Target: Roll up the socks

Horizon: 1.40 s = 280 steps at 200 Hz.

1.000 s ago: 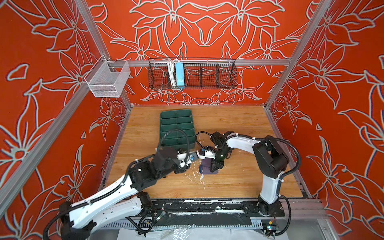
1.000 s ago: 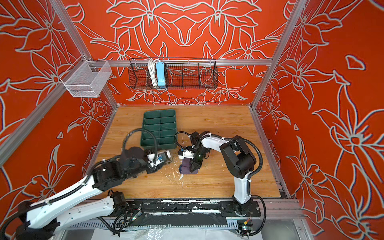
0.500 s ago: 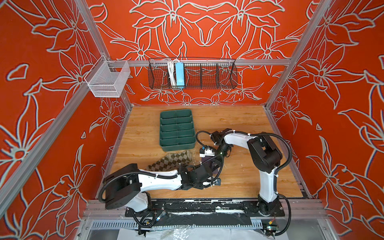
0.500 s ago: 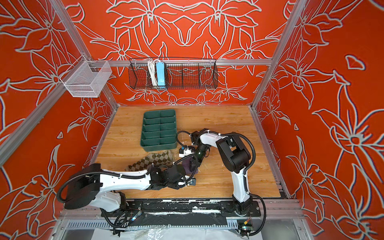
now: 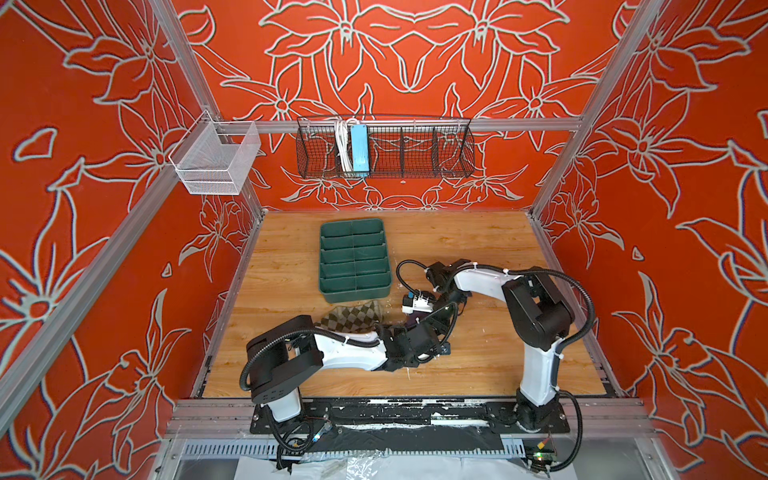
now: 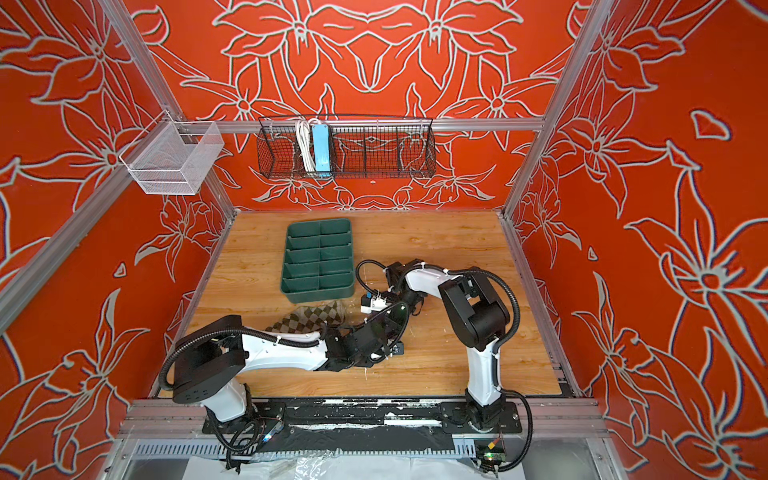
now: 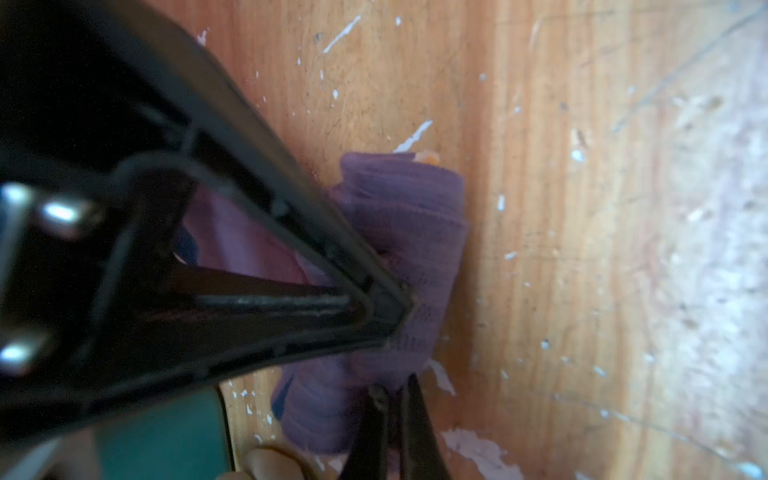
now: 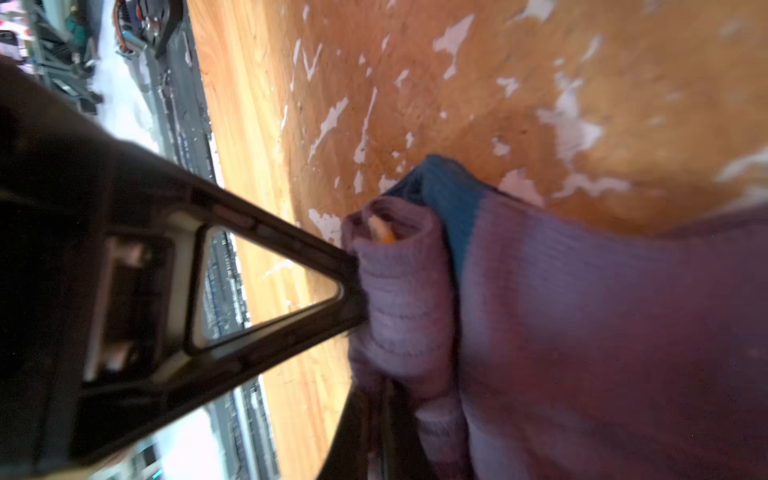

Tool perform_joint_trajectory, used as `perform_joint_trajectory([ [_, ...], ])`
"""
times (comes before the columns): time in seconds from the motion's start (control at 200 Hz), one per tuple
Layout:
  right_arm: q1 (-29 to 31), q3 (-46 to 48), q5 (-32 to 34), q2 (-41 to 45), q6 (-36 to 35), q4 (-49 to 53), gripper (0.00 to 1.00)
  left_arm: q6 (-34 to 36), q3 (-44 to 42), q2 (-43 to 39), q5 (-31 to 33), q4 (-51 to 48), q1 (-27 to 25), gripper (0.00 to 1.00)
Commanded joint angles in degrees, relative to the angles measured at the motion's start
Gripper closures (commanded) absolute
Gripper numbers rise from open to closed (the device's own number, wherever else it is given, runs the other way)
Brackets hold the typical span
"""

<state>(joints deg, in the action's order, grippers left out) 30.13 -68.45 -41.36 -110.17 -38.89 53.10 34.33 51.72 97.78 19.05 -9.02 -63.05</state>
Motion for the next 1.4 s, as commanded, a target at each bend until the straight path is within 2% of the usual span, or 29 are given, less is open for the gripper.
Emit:
perform_joint_trajectory([
  [0.0,-1.24,4.97,6.29,5.31,1.69,-5.15,0.87,-3.89,3.67,3.89,-6.83,-11.14,3.87,0.96],
  [0.125,-4.82,8.54,5.1,14.5,5.55,-10.24,0.78,-6.21,9.26,7.48,-12.66,-19.51,6.38,0.98],
  [0.22,-8.87,11.68,5.89,22.1,11.18,-15.68,0.73,-7.17,12.05,9.06,-16.33,-23.01,7.94,0.98],
  [0.365,-18.0,16.9,12.68,35.05,26.44,-26.29,0.7,-9.38,17.27,10.52,-21.82,-28.14,10.61,0.98],
  [0.43,-22.13,19.38,14.78,42.41,32.61,-30.19,0.7,-10.57,20.78,11.59,-27.71,-32.07,12.39,0.98],
  [0.495,-23.87,22.14,20.6,51.03,36.71,-33.44,0.68,-11.29,23.42,12.87,-34.4,-35.27,14.36,0.98],
  [0.535,-23.93,24.04,22.35,56.65,36.33,-35.1,0.64,-10.96,25.47,14.13,-38.17,-37.76,15.44,0.98],
  [0.57,-23.9,25.6,21.09,61.07,33.89,-35.77,0.61,-10.55,26.56,14.99,-41.88,-39.26,16.32,0.98],
  [0.621,-23.8,28.21,16.45,67.8,28.9,-35.99,0.6,-8.17,28.64,16.99,-48.16,-42.91,17.66,0.97],
  [0.691,-23.29,31.12,9.58,75.0,22.82,-34.1,0.59,-6.52,32.31,21.01,-53.5,-47.2,19.8,0.96],
  [0.756,-21.8,32.27,4.81,78.29,18.55,-30.07,0.59,-7.0,37.3,26.08,-56.67,-51.61,21.98,0.96],
  [0.806,-19.04,32.48,1.92,78.78,14.18,-26.0,0.6,-7.25,41.23,30.14,-59.61,-54.85,23.7,0.96],
  [0.851,-14.63,32.46,2.84,78.1,10.14,-21.94,0.6,-8.07,44.17,33.23,-60.64,-56.72,25.05,0.95],
  [0.901,-8.05,32.64,8.39,76.48,6.4,-18.98,0.59,-9.05,46.82,35.46,-60.47,-57.73,26.02,0.95],
  [0.981,1.84,33.32,20.97,71.62,2.5,-18.02,0.58,-10.25,49.41,37.16,-59.06,-58.22,26.94,0.95],
  [1.096,11.93,34.38,36.77,62.21,-2.17,-23.7,0.54,-10.89,51.91,38.09,-58.45,-58.79,27.38,0.95],
  [1.201,15.79,34.95,42.66,52.63,-7.4,-32.8,0.53,-10.58,52.97,38.61,-58.45,-59.43,27.41,0.94],
  [1.396,16.79,37.16,45.04,39.41,-14.95,-49.74,0.52,-10.47,52.45,38.81,-58.59,-59.46,27.43,0.94],
])
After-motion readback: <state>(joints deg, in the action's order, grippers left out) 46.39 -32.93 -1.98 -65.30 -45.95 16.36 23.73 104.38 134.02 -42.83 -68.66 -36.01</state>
